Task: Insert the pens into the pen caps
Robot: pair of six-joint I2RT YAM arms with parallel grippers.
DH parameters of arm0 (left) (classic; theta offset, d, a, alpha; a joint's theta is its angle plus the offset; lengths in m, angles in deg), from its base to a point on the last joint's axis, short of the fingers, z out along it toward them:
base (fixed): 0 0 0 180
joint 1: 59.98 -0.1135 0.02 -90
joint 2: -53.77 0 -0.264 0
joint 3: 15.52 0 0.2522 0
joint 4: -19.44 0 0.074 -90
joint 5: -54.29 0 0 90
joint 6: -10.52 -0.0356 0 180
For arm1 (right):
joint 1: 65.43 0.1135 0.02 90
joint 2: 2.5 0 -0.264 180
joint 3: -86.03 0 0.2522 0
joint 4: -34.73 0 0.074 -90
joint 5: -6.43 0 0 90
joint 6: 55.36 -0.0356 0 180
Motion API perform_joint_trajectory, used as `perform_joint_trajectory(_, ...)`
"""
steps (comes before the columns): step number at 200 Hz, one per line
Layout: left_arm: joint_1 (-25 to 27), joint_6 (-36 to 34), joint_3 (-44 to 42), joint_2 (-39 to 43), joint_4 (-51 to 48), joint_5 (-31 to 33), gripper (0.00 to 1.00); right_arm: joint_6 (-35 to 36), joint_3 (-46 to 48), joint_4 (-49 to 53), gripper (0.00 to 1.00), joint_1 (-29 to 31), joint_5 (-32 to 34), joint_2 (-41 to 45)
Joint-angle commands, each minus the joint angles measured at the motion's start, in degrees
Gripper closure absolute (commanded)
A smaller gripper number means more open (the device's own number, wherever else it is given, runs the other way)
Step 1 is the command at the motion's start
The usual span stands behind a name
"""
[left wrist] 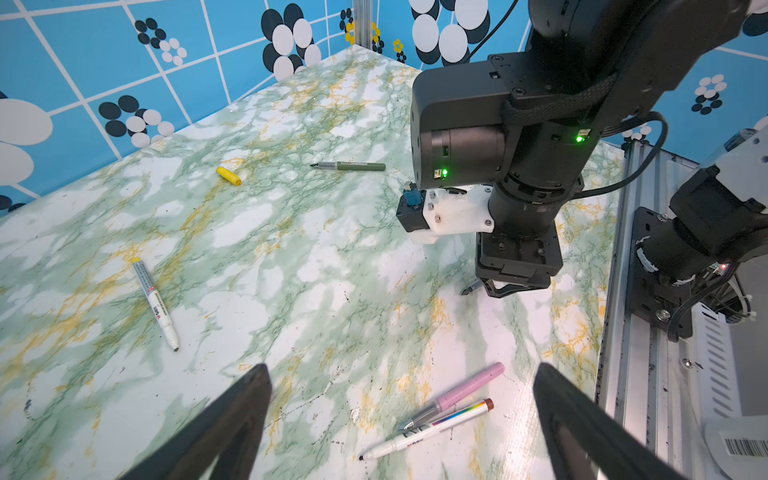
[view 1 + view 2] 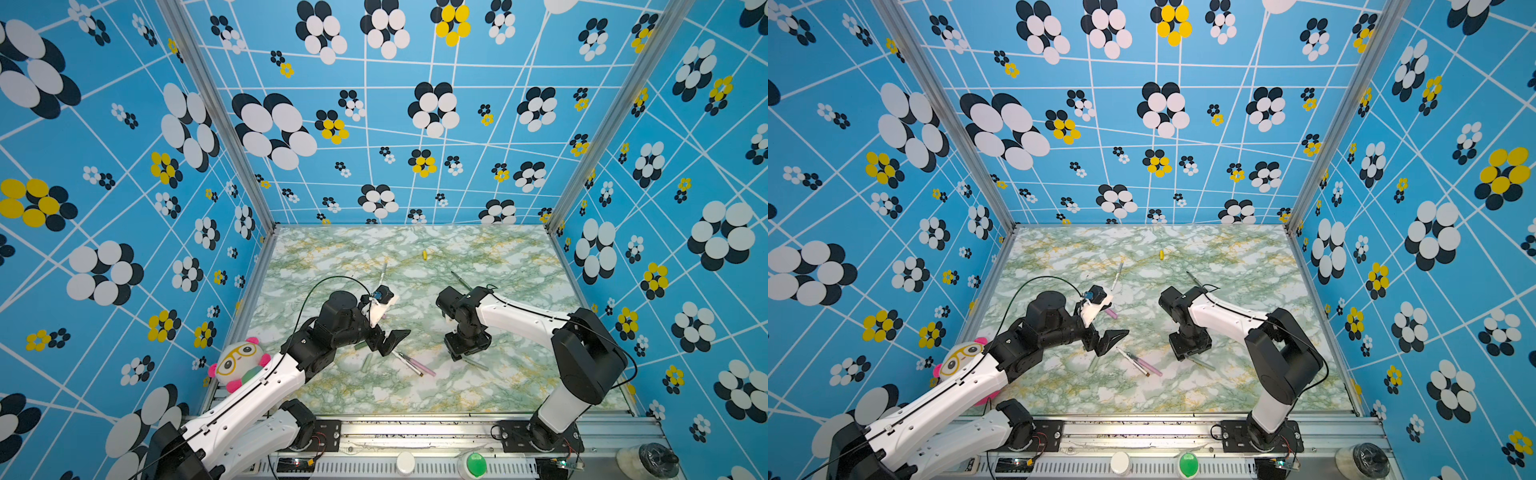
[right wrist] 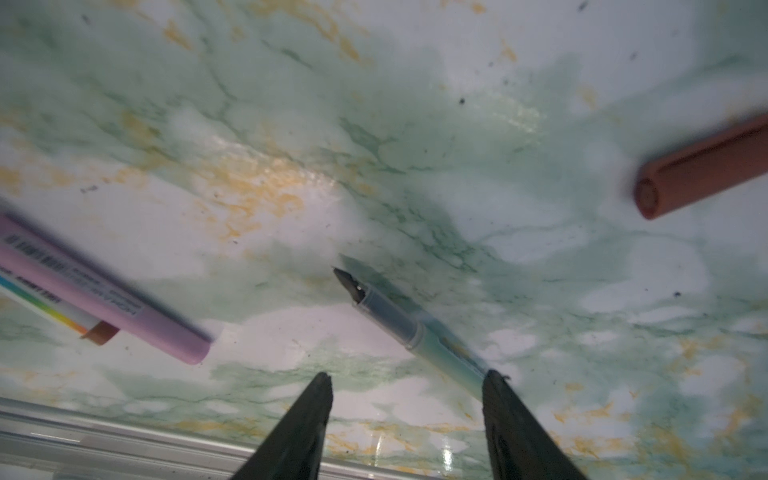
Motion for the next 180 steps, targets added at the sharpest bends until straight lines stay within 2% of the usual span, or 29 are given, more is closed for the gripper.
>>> perform_joint_trajectory(1,0.47,-1.13,-0.81,0.63,0.4,0.84,0.01,0.12,0.89,-0.34,0.44,0.49,1.86,-1.59)
perform_joint_trajectory(75,0.47,-1.42,-0.73,0.56,-0.04,1.88,0.01,-0.16,2.43,-1.71,0.54,0.72,3.26,-4.0)
perform_joint_trajectory(127,0.48,-1.51,-0.68,0.51,-0.22,2.44,0.01,-0.34,3.2,-3.02,0.72,0.73,3.61,-5.47)
perform_joint_trajectory(180,0.47,-1.59,-0.84,0.54,-0.14,2.54,0.01,-1.02,3.2,-4.22,0.82,0.73,3.8,-6.13)
